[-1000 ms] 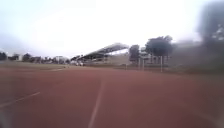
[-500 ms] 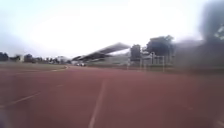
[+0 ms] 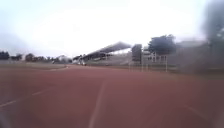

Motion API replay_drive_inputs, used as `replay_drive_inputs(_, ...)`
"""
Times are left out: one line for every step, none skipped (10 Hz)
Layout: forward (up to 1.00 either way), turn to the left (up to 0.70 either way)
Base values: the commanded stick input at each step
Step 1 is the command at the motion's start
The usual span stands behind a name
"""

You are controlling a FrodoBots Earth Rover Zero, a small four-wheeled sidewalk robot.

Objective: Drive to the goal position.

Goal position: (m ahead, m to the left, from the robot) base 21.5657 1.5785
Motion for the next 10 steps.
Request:
replay_drive_inputs(0.70, -0.04)
replay_drive_inputs(0.70, -0.06)
replay_drive_inputs(0.70, -0.12)
replay_drive_inputs(0.70, -0.12)
replay_drive_inputs(0.70, 0.00)
replay_drive_inputs(0.70, 0.00)
replay_drive_inputs(0.70, 0.00)
replay_drive_inputs(0.70, 0.00)
replay_drive_inputs(0.70, 0.00)
replay_drive_inputs(0.70, 0.00)
